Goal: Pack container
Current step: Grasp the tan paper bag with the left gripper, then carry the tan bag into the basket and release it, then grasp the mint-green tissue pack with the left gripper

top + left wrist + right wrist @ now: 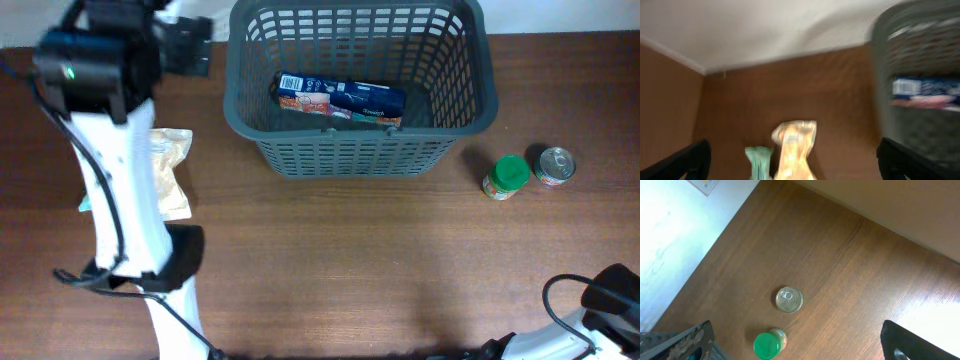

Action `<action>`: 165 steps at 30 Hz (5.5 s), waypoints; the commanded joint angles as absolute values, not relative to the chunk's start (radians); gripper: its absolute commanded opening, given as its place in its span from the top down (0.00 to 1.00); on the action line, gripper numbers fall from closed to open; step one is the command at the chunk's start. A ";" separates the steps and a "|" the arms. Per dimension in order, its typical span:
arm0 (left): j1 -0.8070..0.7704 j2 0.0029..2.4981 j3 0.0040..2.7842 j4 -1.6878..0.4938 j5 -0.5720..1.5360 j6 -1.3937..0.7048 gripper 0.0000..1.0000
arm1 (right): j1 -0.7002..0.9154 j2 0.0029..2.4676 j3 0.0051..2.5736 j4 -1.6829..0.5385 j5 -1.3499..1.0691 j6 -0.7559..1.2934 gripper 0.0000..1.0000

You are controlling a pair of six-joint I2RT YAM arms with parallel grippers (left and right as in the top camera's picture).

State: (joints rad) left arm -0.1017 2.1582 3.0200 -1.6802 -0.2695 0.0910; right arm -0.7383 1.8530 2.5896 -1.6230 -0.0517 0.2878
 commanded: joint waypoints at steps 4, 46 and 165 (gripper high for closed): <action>0.050 2.193 2.584 -1.687 -0.173 -0.015 0.09 | -0.740 1.855 2.590 -1.620 -0.043 0.294 0.01; 0.241 2.091 1.869 -1.107 -0.046 0.260 0.98 | -0.740 1.855 2.590 -1.620 -0.043 0.294 0.01; 0.550 2.284 1.805 -1.055 0.091 0.471 0.98 | -0.740 1.855 2.590 -1.620 -0.043 0.294 0.01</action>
